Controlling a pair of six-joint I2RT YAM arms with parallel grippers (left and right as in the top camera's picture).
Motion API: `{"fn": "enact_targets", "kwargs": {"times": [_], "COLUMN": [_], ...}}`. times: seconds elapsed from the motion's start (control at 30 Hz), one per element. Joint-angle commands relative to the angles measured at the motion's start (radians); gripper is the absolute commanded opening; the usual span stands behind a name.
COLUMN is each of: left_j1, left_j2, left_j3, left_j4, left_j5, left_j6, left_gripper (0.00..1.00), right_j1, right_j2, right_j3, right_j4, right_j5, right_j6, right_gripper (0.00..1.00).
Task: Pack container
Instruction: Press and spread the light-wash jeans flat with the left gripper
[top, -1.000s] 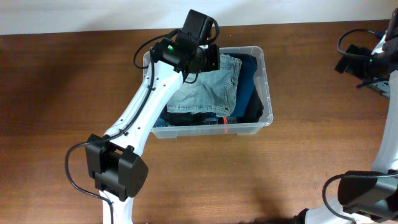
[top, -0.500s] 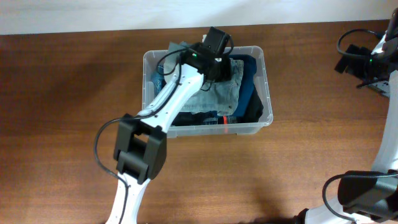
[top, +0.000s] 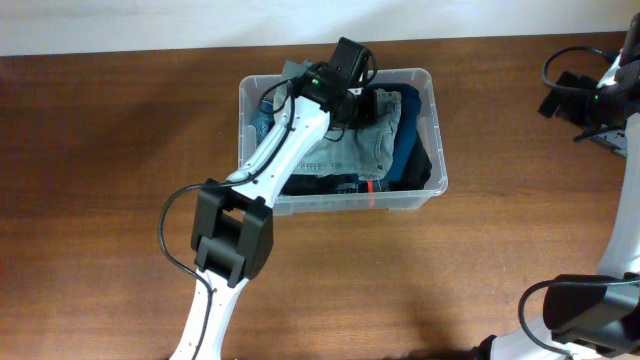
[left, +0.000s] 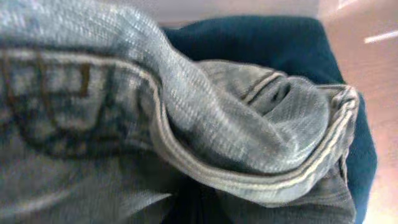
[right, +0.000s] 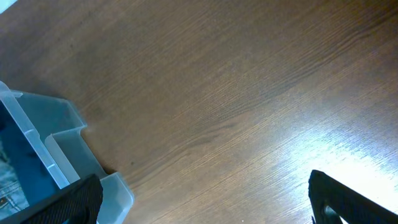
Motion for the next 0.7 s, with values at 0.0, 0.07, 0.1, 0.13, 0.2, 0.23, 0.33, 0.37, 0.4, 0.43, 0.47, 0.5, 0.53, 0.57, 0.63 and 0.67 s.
{"fn": "enact_targets", "kwargs": {"times": [0.0,0.07,0.1,0.13,0.2,0.23,0.33,0.37,0.4,0.43,0.47,0.5,0.53,0.57,0.63,0.67], "left_j1": [-0.016,-0.019,-0.019,-0.019,-0.019,-0.019,-0.018,-0.018,-0.018,-0.018,-0.018,-0.018,-0.018,-0.019,-0.019,-0.018], "left_j2": [-0.092,-0.161,-0.177,-0.188,-0.197,-0.197,-0.191,-0.188,-0.185,-0.185,-0.185,-0.185,-0.185,-0.185,-0.185,-0.185], "left_j3": [0.053,0.059,0.059,0.059,0.059,0.058,0.039,0.027,0.011,-0.006,-0.029,-0.053,-0.078,-0.108,-0.169,-0.212], "left_j4": [-0.106,-0.174,-0.200,-0.224,-0.276,-0.304,-0.372,-0.387,-0.394,-0.395,-0.392,-0.389,-0.386,-0.377,-0.344,-0.310], "left_j5": [-0.073,-0.184,-0.212,-0.234,-0.267,-0.280,-0.293,-0.293,-0.293,-0.293,-0.293,-0.292,-0.292,-0.289,-0.290,-0.290], "left_j6": [0.017,0.021,0.021,0.021,0.021,0.026,0.029,0.029,0.029,0.028,0.028,0.028,0.027,0.027,0.027,0.027], "left_gripper": [0.00,0.00,0.01,0.01,0.00,0.01,0.01,0.01,0.01,0.01,0.00,0.01,0.00,0.00,0.01,0.01], "right_j1": [-0.003,-0.003,-0.003,-0.003,-0.003,-0.003,-0.003,-0.003,-0.003,-0.003,-0.003,-0.003,-0.003,-0.003,-0.003,-0.003], "right_j2": [0.001,0.001,0.001,0.001,0.001,0.001,0.001,0.001,0.001,0.001,0.001,0.001,0.001,0.001,0.001,0.001], "right_j3": [-0.003,-0.003,-0.003,-0.003,-0.003,-0.003,-0.003,-0.003,-0.003,-0.003,-0.003,-0.003,-0.003,-0.003,-0.003,-0.003], "right_j4": [0.000,0.000,0.000,0.000,0.000,0.000,0.000,0.000,0.000,0.000,0.000,0.000,0.000,0.000,0.000,0.000], "right_j5": [0.012,0.012,0.012,0.012,0.012,0.012,0.012,0.012,0.012,0.012,0.012,0.012,0.012,0.012,0.012,0.012], "right_j6": [0.000,0.000,0.000,0.000,0.000,0.000,0.000,0.000,0.000,0.000,0.000,0.000,0.000,0.000,0.000,0.000], "right_gripper": [0.98,0.98,0.98,0.99,0.98,0.99,0.99,0.99,0.99,0.98,0.98,0.98,0.98,0.98,0.98,0.98]}}
